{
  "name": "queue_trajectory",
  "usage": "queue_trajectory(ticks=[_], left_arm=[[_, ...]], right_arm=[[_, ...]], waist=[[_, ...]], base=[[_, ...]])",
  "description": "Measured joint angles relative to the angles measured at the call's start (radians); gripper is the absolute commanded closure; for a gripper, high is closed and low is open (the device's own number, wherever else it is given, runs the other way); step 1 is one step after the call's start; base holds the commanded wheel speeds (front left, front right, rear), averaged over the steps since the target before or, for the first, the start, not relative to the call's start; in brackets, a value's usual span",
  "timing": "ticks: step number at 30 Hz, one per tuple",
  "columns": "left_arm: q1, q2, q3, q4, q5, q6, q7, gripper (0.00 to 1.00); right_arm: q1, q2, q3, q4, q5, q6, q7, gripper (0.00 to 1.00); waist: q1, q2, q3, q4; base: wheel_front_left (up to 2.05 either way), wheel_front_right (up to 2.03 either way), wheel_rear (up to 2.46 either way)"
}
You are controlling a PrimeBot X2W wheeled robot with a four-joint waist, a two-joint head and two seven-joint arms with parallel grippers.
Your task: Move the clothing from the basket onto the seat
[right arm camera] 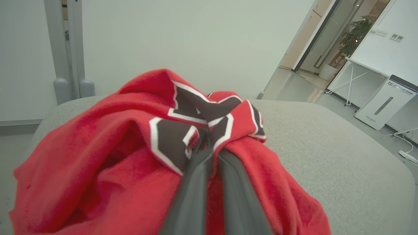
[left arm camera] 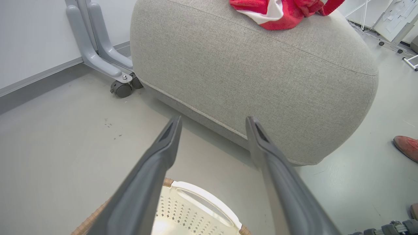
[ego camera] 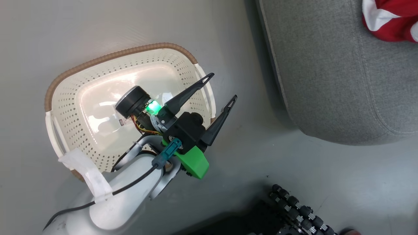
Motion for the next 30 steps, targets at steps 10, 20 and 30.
queue_trajectory(ticks=[10,20,30], left_arm=[[0.021,-0.008,0.021,0.017,-0.040,0.031,-0.039,0.00],[0.115,-0.070,0.051,0.075,-0.135,0.040,-0.141,0.00],[0.277,-0.146,0.188,0.079,-0.185,0.076,-0.180,0.00]], right_arm=[[0.128,0.103,-0.035,-0.072,-0.093,0.000,0.000,0.00],[0.384,0.172,0.033,-0.230,-0.109,0.000,0.000,0.00],[0.598,0.252,0.244,-0.309,-0.079,0.000,0.000,0.00]], waist=[[0.0000,0.0000,-0.026,0.020],[-0.0001,0.0000,-0.177,0.022],[-0.0001,-0.0001,-0.371,0.075]], base=[[0.00,0.00,0.00],[0.00,0.00,0.00],[0.00,0.00,0.00]])
